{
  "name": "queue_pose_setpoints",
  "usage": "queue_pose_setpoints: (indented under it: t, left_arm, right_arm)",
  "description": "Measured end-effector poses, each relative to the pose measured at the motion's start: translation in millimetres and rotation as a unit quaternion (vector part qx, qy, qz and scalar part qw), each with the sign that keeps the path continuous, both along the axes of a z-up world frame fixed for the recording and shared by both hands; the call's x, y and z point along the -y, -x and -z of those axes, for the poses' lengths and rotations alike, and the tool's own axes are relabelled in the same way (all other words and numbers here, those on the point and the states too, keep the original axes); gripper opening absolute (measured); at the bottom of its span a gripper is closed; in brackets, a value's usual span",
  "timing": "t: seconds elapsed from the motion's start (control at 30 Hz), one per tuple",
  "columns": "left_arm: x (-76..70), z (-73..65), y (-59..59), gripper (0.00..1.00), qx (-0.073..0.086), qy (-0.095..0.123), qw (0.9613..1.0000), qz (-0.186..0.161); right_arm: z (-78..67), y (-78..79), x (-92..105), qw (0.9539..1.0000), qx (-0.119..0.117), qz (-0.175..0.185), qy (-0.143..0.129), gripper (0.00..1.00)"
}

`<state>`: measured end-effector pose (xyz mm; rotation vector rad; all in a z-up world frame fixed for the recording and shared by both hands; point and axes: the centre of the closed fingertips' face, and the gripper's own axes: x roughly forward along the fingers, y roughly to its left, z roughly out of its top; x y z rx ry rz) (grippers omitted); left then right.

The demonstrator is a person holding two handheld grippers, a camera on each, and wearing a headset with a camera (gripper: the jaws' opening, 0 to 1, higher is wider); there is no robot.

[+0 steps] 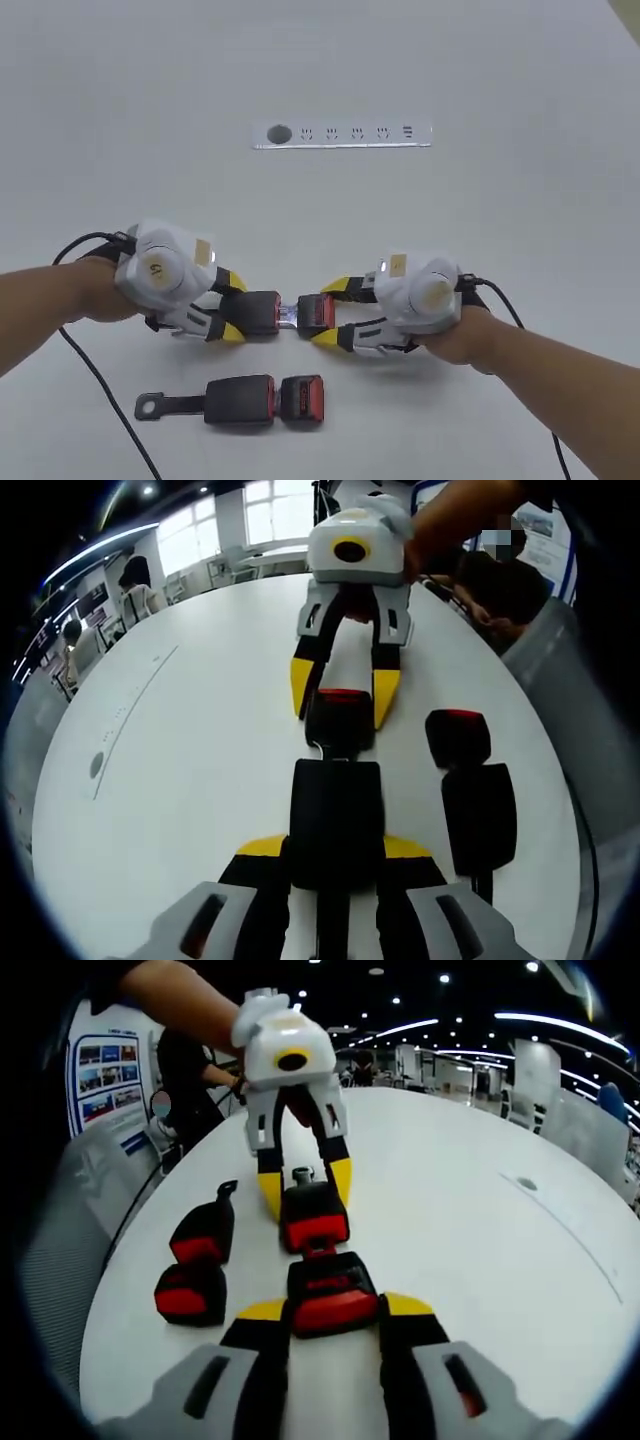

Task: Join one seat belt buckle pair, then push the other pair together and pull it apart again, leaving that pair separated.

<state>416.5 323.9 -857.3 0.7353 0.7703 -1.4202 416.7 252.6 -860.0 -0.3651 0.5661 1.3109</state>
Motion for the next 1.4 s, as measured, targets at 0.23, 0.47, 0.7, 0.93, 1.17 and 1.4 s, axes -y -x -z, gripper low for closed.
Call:
queue_pose_setpoints:
  t: [0.23, 0.47, 0.7, 0.93, 1.17, 1.4]
  left_arm:
    - [-1.5, 2.3, -1.1, 0.34, 0.000, -0.005, 1.0000, 0.008]
    - [-0.5, 2.0, -0.4, 0.33, -0.001, -0.010, 0.9999, 0.010]
    - [-0.7, 2.0, -0.7, 0.34, -0.003, -0.011, 0.9999, 0.010]
    - [-0.5, 2.2, -1.1, 0.34, -0.004, -0.013, 0.9999, 0.007]
    - [-0.7, 1.9, -0.7, 0.34, -0.005, -0.013, 0.9999, 0.004]
    - [-1.0, 1.8, -0.5, 0.34, -0.005, -0.015, 0.9999, 0.004]
  right_arm:
    - [-0.3, -0.3, -1.8, 1.0000, -0.002, 0.006, 0.003, 0.35]
    - [0.6, -2.2, -14.7, 0.9999, 0.000, 0.016, 0.005, 0.36]
    - [-0.6, -4.4, -15.0, 0.9995, -0.005, 0.031, 0.008, 0.36]
    - [-1.1, -3.6, -15.3, 0.9991, -0.007, 0.041, 0.012, 0.36]
    - [-0.9, -1.6, -16.5, 0.9975, -0.008, 0.069, 0.009, 0.36]
    - [-1.0, -1.3, -16.9, 0.9968, -0.007, 0.080, 0.008, 0.36]
